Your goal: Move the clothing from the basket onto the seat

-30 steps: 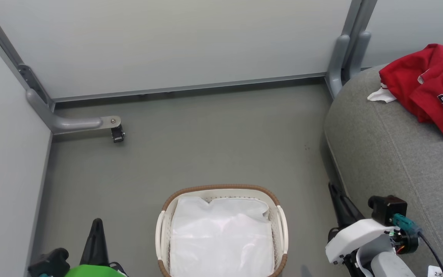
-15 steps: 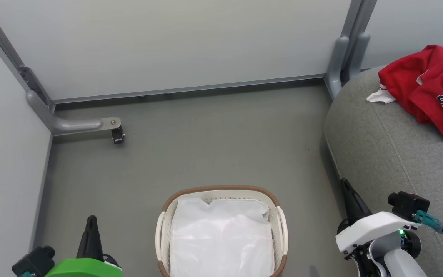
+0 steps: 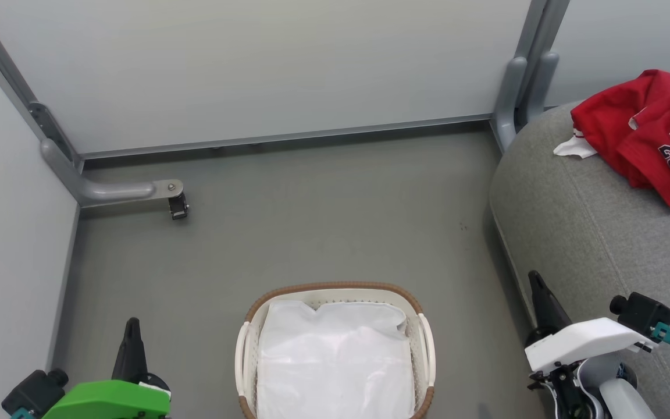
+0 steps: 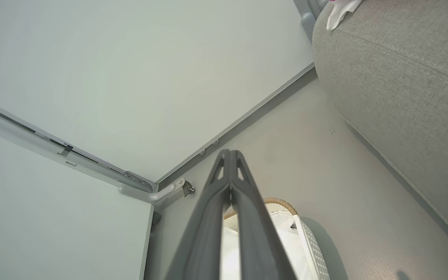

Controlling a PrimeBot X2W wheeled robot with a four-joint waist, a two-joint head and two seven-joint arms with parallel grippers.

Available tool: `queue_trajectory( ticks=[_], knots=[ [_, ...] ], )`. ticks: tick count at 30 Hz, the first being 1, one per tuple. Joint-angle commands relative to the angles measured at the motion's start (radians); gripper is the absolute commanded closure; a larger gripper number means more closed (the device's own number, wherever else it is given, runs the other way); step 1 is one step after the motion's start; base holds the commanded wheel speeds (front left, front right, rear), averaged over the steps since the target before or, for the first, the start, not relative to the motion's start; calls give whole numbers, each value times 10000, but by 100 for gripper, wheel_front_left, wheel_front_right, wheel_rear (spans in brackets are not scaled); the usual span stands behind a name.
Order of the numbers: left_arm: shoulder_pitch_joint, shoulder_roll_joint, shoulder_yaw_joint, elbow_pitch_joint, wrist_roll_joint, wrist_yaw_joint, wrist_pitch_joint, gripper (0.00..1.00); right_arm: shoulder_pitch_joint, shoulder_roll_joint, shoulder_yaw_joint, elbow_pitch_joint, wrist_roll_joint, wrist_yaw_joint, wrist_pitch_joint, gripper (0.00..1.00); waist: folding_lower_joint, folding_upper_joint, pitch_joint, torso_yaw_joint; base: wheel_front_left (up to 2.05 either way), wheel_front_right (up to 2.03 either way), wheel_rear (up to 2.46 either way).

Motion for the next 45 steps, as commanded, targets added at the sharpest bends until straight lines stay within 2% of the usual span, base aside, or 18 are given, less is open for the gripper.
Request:
queue_trajectory(
  ticks=[1, 21, 45],
  knots=[
    [-312, 34, 58, -159, -322, -35, 71, 100, -73, -76, -97, -197, 351, -4, 99, 100, 0, 0, -5, 0, 0, 0, 0],
    [-583, 41, 307, -225, -2399, -112, 711, 100, 57, -100, -550, -481, 2712, -6, 723, 100, 0, 0, -79, -13, 0, 0, 0],
    [-866, 50, 555, -297, -4424, -189, 1319, 100, 174, -105, -1016, -751, 4977, -8, 1342, 100, 0, 0, -167, -28, 0, 0, 0]
  ],
)
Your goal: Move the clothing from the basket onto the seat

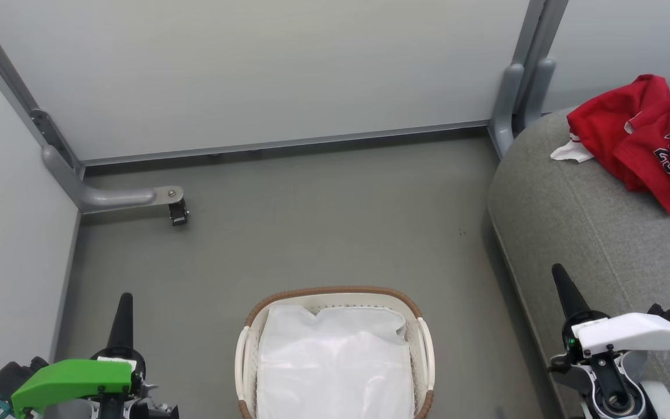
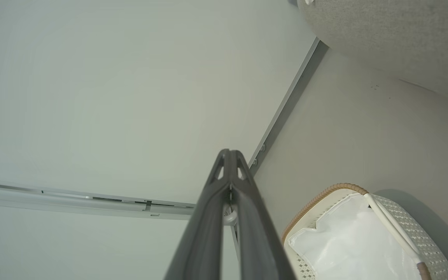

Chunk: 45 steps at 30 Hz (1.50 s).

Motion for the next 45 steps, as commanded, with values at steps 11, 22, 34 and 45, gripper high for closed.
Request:
queue_trajectory(
  ticks=[11, 22, 34, 45],
  knots=[
    [-336, 52, 140, -117, -960, -75, 277, 100, 98, -73, -245, -219, 1048, -7, 290, 100, 0, 0, -41, -7, 0, 0, 0],
    [-443, 55, 238, -139, -1685, -108, 504, 100, 145, -70, -421, -312, 1866, -6, 530, 100, 0, 0, -82, -14, 0, 0, 0],
    [-523, 60, 329, -151, -2411, -147, 735, 100, 193, -63, -601, -406, 2690, -6, 760, 100, 0, 0, -126, -21, 0, 0, 0],
    [-562, 62, 377, -155, -2896, -158, 880, 100, 236, -52, -719, -465, 3214, -7, 927, 100, 0, 0, -160, -27, 0, 0, 0]
  ],
)
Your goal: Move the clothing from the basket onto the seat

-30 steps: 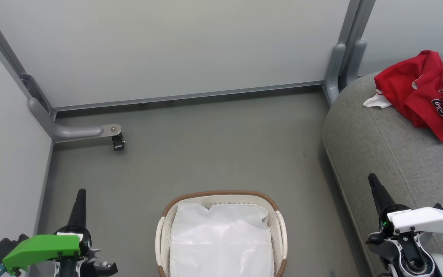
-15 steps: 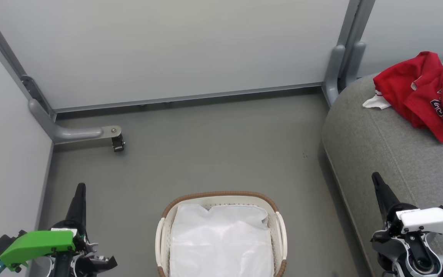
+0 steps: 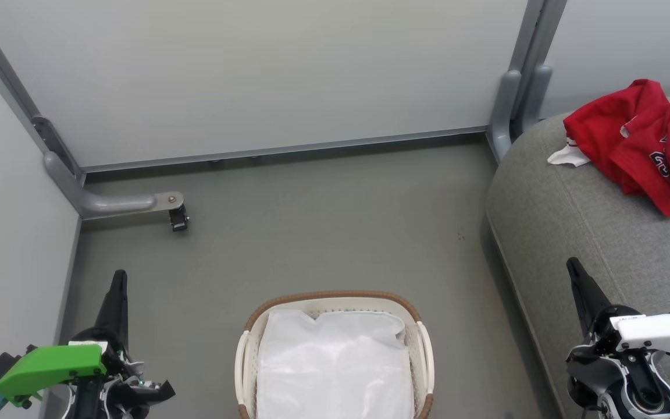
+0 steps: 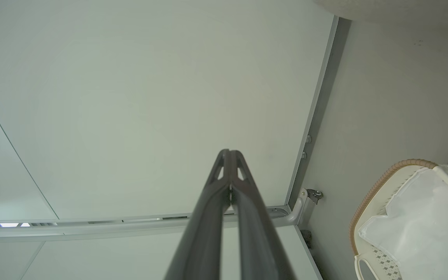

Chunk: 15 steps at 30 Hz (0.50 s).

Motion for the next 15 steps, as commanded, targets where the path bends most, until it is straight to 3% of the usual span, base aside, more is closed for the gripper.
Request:
queue_trajectory(
  ticks=[1, 15],
  knots=[
    [-94, 58, 22, -19, -32, -62, 42, 100, 120, -53, -26, -41, 36, -3, 45, 100, 0, -1, 0, 0, 0, 0, 0],
    [-94, 58, 21, -19, -32, -60, 38, 100, 116, -34, -44, -38, 9, -3, 64, 100, 0, -1, 0, 0, 0, 0, 0]
  ],
)
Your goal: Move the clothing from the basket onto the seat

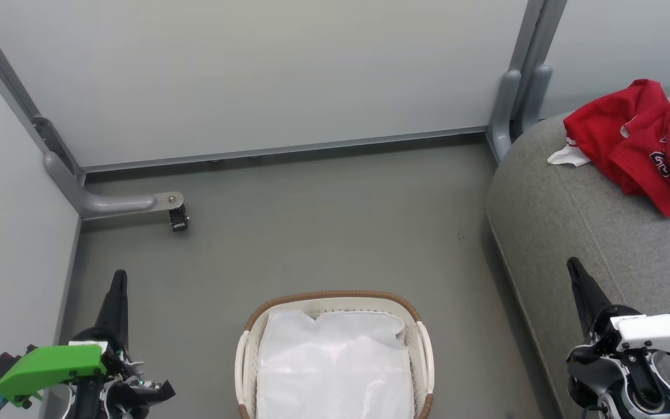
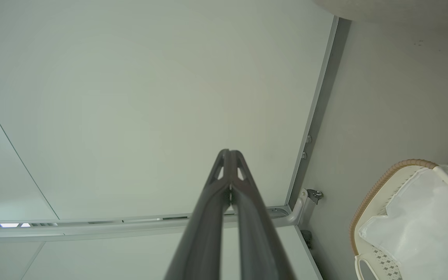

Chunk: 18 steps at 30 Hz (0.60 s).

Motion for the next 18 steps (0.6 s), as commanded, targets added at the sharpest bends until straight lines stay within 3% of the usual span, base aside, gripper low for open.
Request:
queue_trajectory(
  ticks=[1, 18],
  knots=[
    [-94, 58, 19, -19, -32, -60, 34, 100, 115, -40, -24, -36, 9, -3, 54, 100, 0, 0, 0, 0, 0, 0, 0],
    [-93, 58, 18, -20, -32, -61, 33, 100, 112, -24, -44, -34, -16, -3, 58, 100, 0, 0, 0, 0, 0, 0, 0]
  ],
)
